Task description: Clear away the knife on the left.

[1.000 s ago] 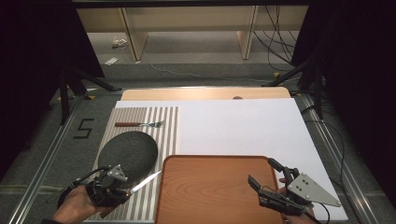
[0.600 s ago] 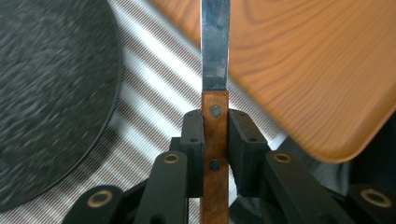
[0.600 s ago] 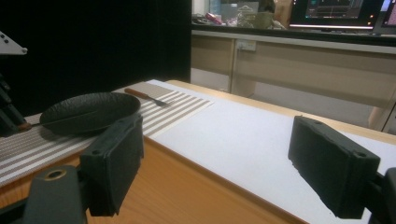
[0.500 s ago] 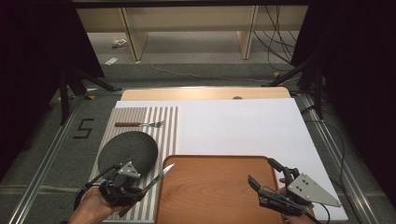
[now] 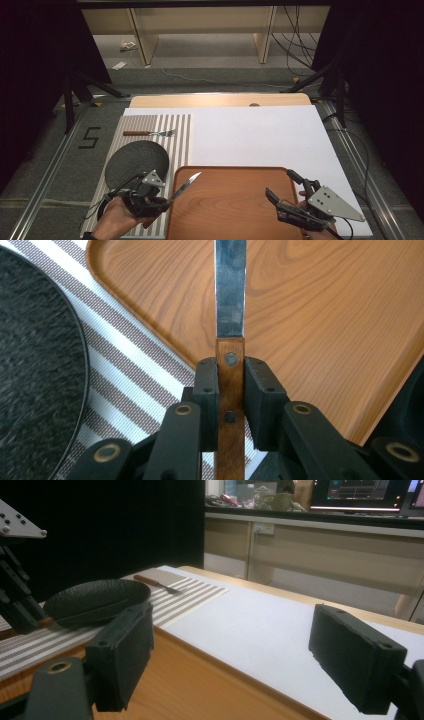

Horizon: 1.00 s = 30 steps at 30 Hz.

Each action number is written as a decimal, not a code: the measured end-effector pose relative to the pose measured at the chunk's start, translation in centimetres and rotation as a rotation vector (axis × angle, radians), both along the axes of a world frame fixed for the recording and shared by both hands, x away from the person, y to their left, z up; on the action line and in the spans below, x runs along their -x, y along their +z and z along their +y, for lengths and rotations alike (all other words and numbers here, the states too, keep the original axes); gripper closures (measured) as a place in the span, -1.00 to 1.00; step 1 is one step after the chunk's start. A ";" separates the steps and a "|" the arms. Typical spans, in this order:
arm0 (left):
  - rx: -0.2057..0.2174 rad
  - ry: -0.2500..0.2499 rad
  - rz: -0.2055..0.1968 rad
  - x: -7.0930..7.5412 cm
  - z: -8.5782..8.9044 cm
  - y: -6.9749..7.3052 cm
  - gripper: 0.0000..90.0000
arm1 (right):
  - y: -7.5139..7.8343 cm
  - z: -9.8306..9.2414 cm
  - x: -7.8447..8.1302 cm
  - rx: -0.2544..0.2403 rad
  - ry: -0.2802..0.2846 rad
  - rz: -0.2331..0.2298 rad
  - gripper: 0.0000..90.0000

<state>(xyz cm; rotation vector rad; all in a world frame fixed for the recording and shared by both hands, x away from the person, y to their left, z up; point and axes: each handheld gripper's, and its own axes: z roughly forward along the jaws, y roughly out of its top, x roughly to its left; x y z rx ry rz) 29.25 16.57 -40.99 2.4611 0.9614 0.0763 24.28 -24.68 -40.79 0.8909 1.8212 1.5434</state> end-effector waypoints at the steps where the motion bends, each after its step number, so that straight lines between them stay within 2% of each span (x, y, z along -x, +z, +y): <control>1: 0.002 -0.005 0.002 -0.1 -0.1 0.0 0.71 | 0.0 0.0 0.0 0.001 -0.001 0.000 -0.57; 2: 0.011 -0.006 0.008 -0.1 -0.3 -0.1 0.71 | 0.0 0.0 0.0 0.001 0.000 0.000 -0.57; 13: 0.005 -0.013 0.035 -0.3 -2.4 -0.3 0.71 | 0.0 -0.1 0.0 0.002 0.000 -0.003 -0.57; 30: -0.010 -0.075 0.066 -0.6 -6.1 -1.0 0.71 | 0.1 -0.1 0.0 -0.001 0.001 -0.006 -0.57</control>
